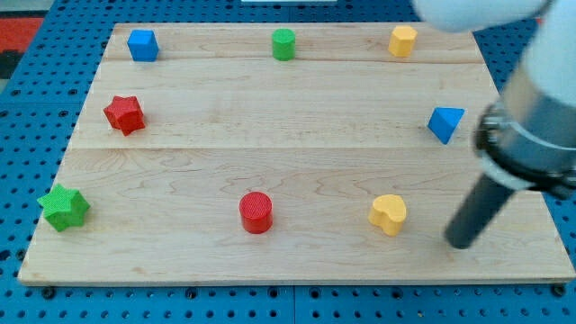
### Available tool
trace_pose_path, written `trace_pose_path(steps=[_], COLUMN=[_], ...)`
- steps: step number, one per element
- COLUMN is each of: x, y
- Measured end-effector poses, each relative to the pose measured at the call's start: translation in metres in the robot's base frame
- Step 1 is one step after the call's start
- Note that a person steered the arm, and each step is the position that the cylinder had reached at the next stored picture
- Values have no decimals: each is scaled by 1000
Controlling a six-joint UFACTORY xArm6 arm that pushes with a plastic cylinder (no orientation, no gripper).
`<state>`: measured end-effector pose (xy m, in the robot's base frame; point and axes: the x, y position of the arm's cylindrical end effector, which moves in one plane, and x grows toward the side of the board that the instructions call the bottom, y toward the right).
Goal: Place the yellow heart diagonally in between the red circle and yellow hexagon
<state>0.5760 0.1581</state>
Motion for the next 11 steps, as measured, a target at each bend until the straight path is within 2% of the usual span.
trace_pose_path(steps=[1,2,3,4,6,7,8,9,10,11], x=[-40,-52,9,-40,-133,-174,-263,-276,-300,-334], y=[-52,-58,-66,-91,-102,-60,-42,61,104,59])
